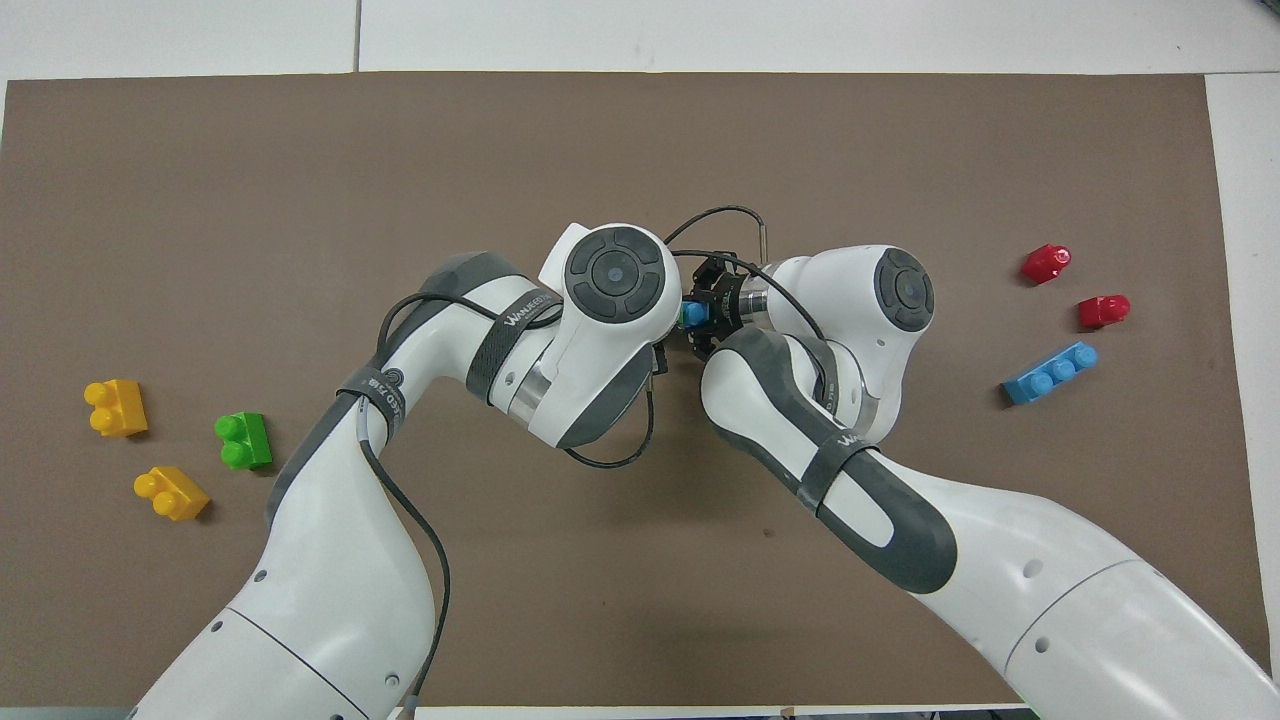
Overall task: Remove green block with left arm and hold with right
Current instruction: 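Pull the green block off with the left gripper while the right gripper holds blue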
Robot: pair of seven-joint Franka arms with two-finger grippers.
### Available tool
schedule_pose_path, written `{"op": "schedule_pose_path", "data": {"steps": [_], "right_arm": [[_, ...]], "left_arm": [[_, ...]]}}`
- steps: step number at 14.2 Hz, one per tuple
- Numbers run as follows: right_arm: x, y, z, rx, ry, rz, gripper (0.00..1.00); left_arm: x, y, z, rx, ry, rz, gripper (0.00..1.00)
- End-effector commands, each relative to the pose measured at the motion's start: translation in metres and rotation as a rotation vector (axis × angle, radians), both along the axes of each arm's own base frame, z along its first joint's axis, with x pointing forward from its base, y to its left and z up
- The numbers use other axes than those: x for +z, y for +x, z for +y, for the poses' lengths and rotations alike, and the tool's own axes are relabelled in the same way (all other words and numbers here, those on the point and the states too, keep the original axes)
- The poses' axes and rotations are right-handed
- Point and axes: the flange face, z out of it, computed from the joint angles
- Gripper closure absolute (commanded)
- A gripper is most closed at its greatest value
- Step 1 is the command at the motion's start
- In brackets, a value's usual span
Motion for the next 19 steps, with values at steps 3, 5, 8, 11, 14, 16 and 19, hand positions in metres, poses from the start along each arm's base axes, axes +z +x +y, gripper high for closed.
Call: {"op": "schedule_pose_path", "data": {"steps": [3, 5, 8, 11, 14, 16, 19], "right_arm": [[-0.009, -0.003, -0.004, 0.011, -0.002, -0.016, 1.0], [-0.009, -0.003, -0.004, 0.011, -0.002, -0.016, 1.0], [-0.011, -0.004, -0.007, 0.002, -0.008, -0.026, 1.0], [-0.011, -0.004, -0.007, 0.003, -0.008, -0.026, 1.0], [-0.007, -0.001, -0.01, 0.006, -0.003, -0.021, 1.0], [0.0, 0.004, -0.013, 0.049, 0.0, -0.035, 1.0], [0.022, 0.025, -0.038, 0.104, 0.028, -0.011, 1.0]], "left_arm": [[-0.002, -0.004, -0.001, 0.004, 0.018, -0.016, 1.0], [0.004, -0.004, 0.003, 0.007, 0.019, -0.017, 1.0], [0.033, -0.004, 0.016, 0.014, 0.024, -0.026, 1.0], [0.072, -0.006, 0.044, 0.043, 0.017, -0.051, 1.0], [0.102, -0.011, 0.074, 0.044, 0.04, -0.049, 1.0], [0.122, -0.007, 0.099, 0.015, 0.061, -0.042, 1.0], [0.136, 0.005, 0.139, -0.069, 0.095, -0.021, 1.0]]}}
